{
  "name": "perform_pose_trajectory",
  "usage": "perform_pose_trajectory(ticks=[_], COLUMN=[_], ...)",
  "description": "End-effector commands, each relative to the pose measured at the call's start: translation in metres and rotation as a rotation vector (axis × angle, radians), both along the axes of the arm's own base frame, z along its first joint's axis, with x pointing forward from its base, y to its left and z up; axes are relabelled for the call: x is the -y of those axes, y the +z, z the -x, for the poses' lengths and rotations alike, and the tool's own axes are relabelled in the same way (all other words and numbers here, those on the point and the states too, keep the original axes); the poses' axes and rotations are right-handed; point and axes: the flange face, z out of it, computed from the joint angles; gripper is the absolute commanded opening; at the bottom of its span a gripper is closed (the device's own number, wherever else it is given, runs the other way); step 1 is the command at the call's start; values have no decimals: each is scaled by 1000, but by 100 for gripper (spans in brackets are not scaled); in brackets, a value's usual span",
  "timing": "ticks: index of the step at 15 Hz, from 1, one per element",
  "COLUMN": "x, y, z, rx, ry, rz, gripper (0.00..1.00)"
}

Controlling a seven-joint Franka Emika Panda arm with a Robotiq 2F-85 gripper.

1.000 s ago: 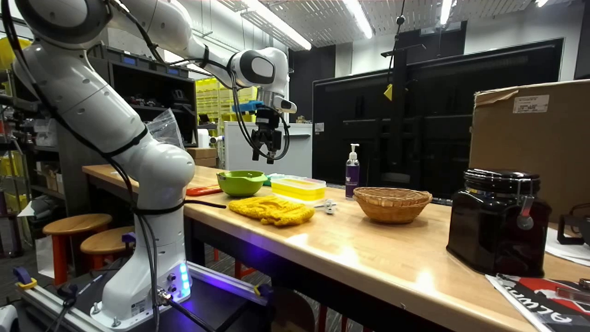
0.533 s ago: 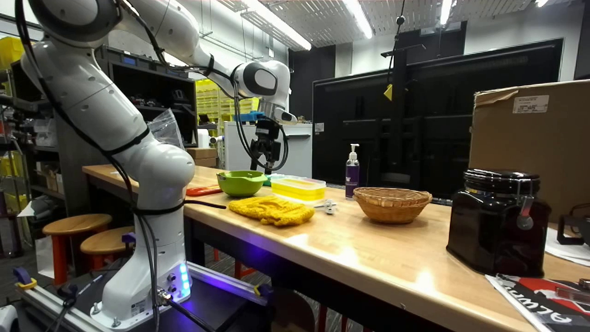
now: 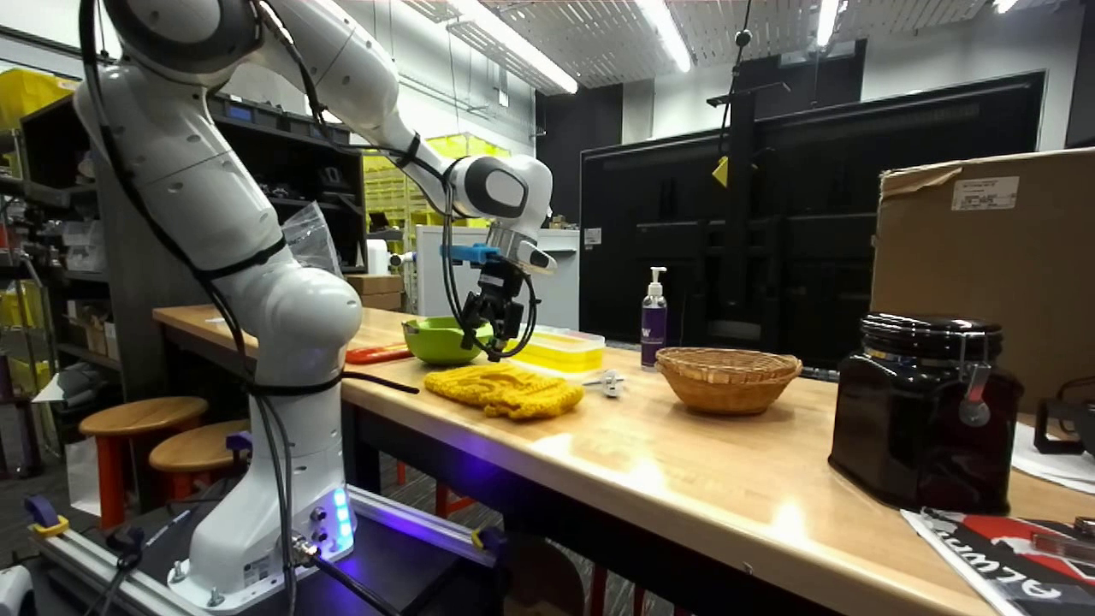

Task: Put the cloth in the bowl

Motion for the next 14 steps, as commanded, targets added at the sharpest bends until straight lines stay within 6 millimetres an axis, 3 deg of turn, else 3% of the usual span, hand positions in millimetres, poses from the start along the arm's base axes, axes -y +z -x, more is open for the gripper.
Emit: perform_pose_trajectory(ticks=[1,9,14], x=[15,35,40], y=[-19,-56,-63], z=[2,2,3], rx=[2,26,36], ry=[19,49,41], rz=[-32,-114,-146], gripper=[100,100,100])
